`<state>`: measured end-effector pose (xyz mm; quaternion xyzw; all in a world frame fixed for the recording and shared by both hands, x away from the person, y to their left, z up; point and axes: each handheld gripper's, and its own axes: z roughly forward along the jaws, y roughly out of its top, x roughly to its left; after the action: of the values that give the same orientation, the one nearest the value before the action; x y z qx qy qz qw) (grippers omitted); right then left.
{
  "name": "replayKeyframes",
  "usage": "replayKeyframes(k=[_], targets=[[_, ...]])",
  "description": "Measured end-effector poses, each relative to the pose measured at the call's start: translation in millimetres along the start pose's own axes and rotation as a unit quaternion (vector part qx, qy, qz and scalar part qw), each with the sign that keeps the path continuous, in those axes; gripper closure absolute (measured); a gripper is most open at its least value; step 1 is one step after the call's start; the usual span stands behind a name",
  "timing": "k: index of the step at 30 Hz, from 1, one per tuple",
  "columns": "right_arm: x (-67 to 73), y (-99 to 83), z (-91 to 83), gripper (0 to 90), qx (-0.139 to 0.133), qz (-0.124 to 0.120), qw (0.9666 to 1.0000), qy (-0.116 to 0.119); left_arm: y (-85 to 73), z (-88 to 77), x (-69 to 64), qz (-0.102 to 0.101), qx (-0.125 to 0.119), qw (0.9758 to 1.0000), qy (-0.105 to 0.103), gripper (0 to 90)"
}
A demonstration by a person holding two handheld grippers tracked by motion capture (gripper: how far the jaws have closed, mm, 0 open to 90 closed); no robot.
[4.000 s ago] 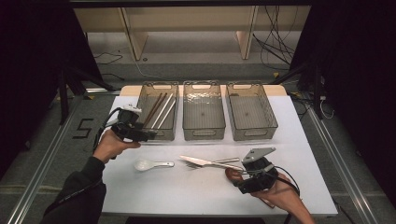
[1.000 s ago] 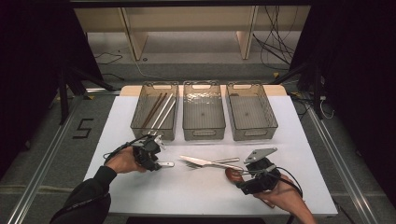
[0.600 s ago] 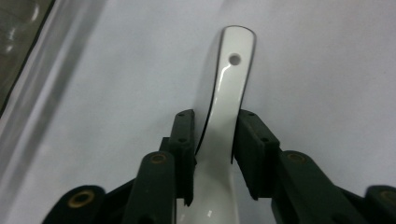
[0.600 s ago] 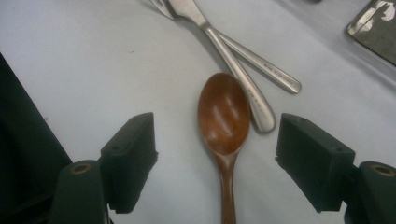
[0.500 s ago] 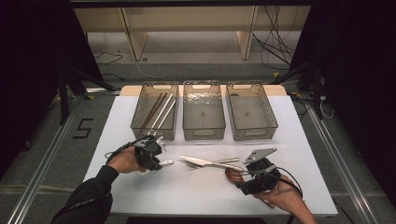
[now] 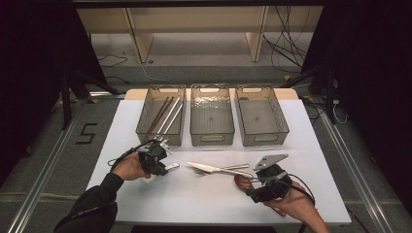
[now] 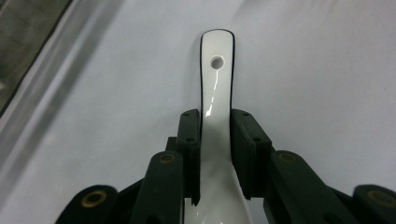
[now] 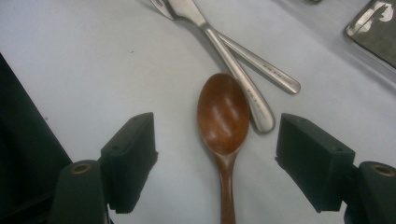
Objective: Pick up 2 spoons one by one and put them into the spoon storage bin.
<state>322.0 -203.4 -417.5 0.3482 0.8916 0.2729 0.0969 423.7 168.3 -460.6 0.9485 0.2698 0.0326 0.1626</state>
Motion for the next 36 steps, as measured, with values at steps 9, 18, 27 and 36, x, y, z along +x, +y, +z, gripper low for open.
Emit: replayKeyframes(k=[9,18,27,36], targets=[[-0.1,-0.2,-0.3,29.3,0.0,0.0,1.0,0.0,-3.5,-6.3,5.9,-0.037,-0.014,0.9992,-0.001,73.9],[-0.8,-0.3,-0.7,29.3,0.0,0.003,1.0,-0.001,-9.4,-14.5,12.0,-0.064,-0.039,0.9972,-0.006,74.1],[-1.2,-0.5,-1.1,29.3,-0.001,0.003,1.0,0.0,-12.9,-23.0,14.7,-0.077,-0.06,0.9952,0.005,74.5],[-1.3,-0.7,-1.0,29.3,-0.001,0.003,1.0,-0.001,-18.8,-29.7,21.4,-0.1,-0.087,0.9912,-0.008,74.6]])
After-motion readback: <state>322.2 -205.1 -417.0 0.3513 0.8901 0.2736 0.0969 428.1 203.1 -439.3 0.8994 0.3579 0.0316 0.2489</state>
